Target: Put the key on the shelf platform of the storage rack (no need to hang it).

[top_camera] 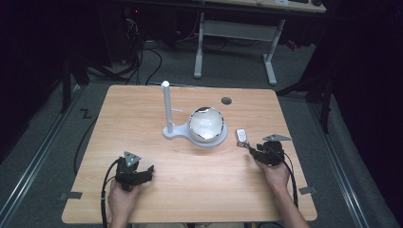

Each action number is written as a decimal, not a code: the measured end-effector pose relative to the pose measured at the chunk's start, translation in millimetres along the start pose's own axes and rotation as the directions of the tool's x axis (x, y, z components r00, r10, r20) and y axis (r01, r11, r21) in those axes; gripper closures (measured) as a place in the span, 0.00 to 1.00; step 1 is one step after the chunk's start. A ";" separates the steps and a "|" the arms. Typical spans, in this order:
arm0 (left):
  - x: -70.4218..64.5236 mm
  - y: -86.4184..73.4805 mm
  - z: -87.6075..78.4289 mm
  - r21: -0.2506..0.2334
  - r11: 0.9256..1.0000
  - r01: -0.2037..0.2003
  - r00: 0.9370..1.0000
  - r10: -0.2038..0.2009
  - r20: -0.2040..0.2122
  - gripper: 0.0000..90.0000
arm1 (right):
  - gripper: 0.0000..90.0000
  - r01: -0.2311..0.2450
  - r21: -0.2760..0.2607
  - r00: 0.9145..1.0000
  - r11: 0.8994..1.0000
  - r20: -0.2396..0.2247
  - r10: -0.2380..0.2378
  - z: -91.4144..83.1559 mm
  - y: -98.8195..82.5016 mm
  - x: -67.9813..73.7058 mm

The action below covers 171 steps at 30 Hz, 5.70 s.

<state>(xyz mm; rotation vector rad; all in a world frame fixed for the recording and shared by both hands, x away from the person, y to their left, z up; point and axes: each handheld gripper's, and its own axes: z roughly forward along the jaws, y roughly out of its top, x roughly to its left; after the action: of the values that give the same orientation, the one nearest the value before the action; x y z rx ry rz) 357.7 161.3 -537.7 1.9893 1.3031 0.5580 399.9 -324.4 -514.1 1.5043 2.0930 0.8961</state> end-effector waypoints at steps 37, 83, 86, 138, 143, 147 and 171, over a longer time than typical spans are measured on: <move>0.1 0.0 0.0 0.000 1.000 0.001 1.000 -0.001 0.001 0.25 | 0.83 0.094 -0.028 0.995 0.995 0.035 -0.093 -4.5 0.7 7.7; 0.2 0.0 0.0 0.000 1.000 0.001 1.000 -0.001 0.002 0.25 | 0.83 0.143 -0.202 0.979 0.969 -0.117 -0.168 -80.9 31.5 32.7; 0.2 0.0 0.0 0.000 1.000 0.001 1.000 -0.001 0.002 0.25 | 0.83 0.150 -0.208 0.975 0.966 -0.132 -0.180 -83.1 32.4 36.6; 0.3 0.0 -0.1 0.000 1.000 0.001 1.000 -0.001 0.002 0.25 | 0.83 0.234 -0.285 0.885 0.930 -0.334 -0.325 -86.2 110.0 102.9; 0.4 -0.1 -0.1 -0.001 1.000 0.002 1.000 -0.002 0.003 0.25 | 0.83 0.248 -0.287 0.884 0.925 -0.323 -0.337 -84.8 122.4 105.8; 0.7 -0.1 -0.2 -0.002 1.000 0.005 1.000 -0.005 0.006 0.25 | 0.83 0.259 -0.276 0.887 0.926 -0.310 -0.341 -79.0 130.8 107.4; 1.0 -0.2 -0.3 -0.004 1.000 0.007 1.000 -0.007 0.008 0.25 | 0.83 0.237 -0.208 0.921 0.949 -0.262 -0.287 -37.8 145.6 106.0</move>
<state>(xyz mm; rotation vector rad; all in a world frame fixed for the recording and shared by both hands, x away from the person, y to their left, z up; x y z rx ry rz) 357.7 162.4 -537.7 1.9810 1.3029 0.5479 438.5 -203.7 -380.7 1.0209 2.2814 1.2150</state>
